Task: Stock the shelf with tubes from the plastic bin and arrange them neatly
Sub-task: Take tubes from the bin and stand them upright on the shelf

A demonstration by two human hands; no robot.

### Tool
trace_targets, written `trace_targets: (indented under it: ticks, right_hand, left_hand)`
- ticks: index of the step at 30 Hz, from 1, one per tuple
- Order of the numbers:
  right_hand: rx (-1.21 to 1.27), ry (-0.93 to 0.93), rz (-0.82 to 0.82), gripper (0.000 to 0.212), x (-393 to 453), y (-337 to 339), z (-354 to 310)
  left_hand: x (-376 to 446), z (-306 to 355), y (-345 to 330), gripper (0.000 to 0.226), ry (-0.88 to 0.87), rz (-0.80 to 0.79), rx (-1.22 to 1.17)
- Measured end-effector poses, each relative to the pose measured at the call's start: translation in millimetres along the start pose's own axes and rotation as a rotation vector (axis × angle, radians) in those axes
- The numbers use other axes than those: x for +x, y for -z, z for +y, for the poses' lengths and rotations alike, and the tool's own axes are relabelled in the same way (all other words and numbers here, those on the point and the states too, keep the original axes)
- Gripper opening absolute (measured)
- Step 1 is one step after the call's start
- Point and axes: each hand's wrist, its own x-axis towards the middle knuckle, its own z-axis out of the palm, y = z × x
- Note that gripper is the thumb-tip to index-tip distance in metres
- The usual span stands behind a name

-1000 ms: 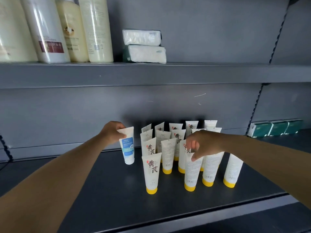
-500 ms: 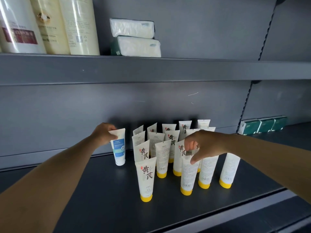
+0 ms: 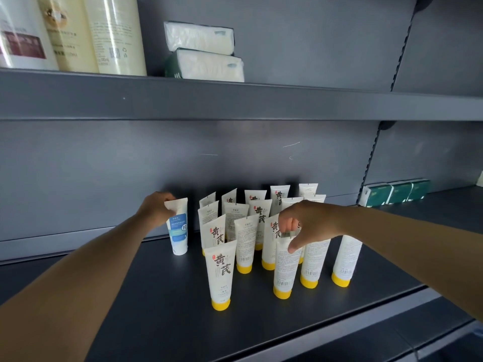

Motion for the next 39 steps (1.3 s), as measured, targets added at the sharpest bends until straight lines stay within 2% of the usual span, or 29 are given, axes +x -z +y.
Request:
trace_targets:
  ticks: [6,15,21,25,29,33,39]
  right_hand:
    - [-0.011,-0.002,0.031,0.040,-5.5,1.2,-4.2]
    - [-0.027,0.062,0.115,0.046,-54.6,6.6,-8.5]
    - [0.029,0.137,0.050,0.048,-125.2,-24.5,-1.6]
    - [0.021,0.199,-0.067,0.048,-189.2,-70.3,4.7]
    - [0.004,0.207,-0.156,0.049,-240.8,-124.1,17.5]
    - [0.017,0.183,-0.238,0.050,-283.3,-174.7,30.1]
    - [0.015,0.094,-0.394,0.054,-328.9,-264.5,56.7]
  left_hand:
    - [-16.6,12.2,14.9,0.051,-0.035,0.061,0.004]
    - [-93.8,48.2,48.9,0.049,-0.047,0.110,0.090]
    - [-203.9,73.5,44.6,0.049,0.027,0.147,0.101]
    - [-300.7,81.2,18.1,0.052,0.121,0.110,0.152]
    - [-391.5,78.7,-22.8,0.048,0.210,0.046,0.087]
    - [-464.8,72.6,-71.1,0.047,0.275,-0.072,0.046]
    - [-554.1,69.2,-173.9,0.046,0.275,-0.266,0.049]
